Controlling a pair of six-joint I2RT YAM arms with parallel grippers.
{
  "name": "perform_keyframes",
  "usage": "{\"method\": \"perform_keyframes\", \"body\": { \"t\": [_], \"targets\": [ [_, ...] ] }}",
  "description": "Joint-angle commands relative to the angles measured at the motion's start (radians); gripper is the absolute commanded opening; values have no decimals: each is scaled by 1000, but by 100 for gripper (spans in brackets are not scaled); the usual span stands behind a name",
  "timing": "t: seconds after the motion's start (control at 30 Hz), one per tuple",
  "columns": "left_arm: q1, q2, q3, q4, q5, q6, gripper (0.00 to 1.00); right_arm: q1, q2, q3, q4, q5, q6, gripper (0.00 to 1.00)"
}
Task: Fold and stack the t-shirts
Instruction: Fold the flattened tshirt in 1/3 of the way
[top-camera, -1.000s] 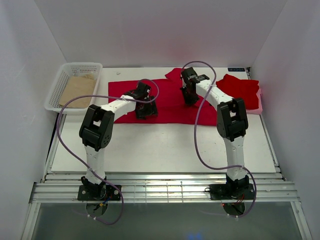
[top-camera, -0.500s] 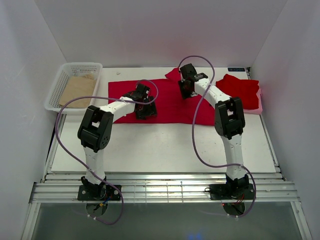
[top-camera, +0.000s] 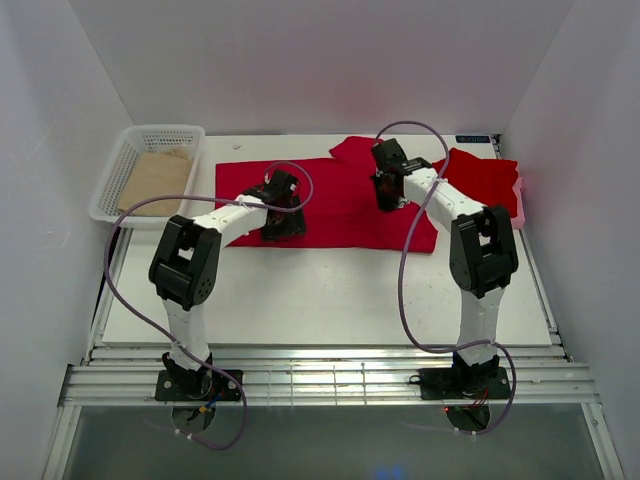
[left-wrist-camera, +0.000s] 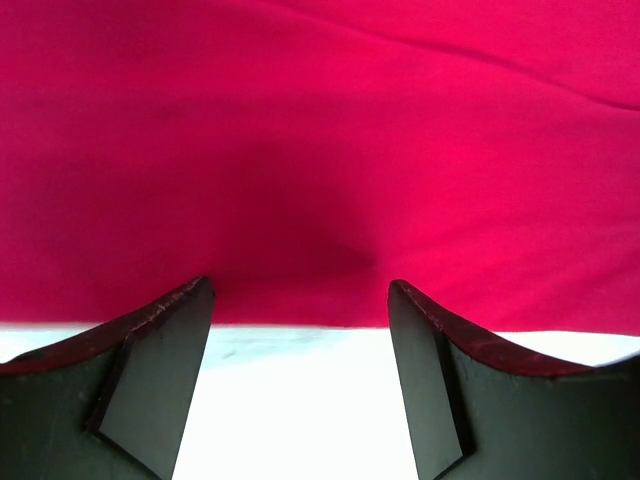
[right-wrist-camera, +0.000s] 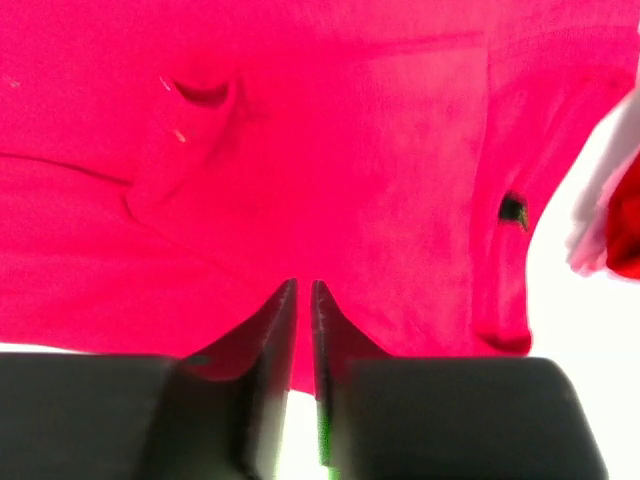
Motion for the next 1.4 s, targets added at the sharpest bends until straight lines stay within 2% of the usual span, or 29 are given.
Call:
{"method": "perform_keyframes", "body": {
  "t": [0.0, 0.2, 0.37, 0.43, 0.57, 0.73, 0.97, 1.37],
  "targets": [
    [9, -167, -20, -44, -137, 11, 81, 3, -52, -94, -41, 47, 70, 8],
    [59, -290, -31, -34, -195, 56, 81, 3, -130, -229, -60, 53, 131, 8],
    [164, -310, -97, -22, -219, 83, 80, 2, -164, -280, -60, 98, 144, 8],
    [222, -301, -152, 20, -203, 106, 75, -3, -146, -277, -61, 107, 141, 8],
    [263, -250, -189, 60, -180, 140, 69, -6, -106, -252, -67, 128, 135, 8],
    [267, -189, -180, 68, -154, 145, 68, -12, -63, -237, -86, 145, 133, 8],
    [277, -100, -204, 66, -194, 132, 65, -29, -31, -266, -99, 156, 135, 8],
    [388, -83, -252, 57, -177, 138, 62, -124, -15, -264, -103, 153, 73, 8]
  ]
}}
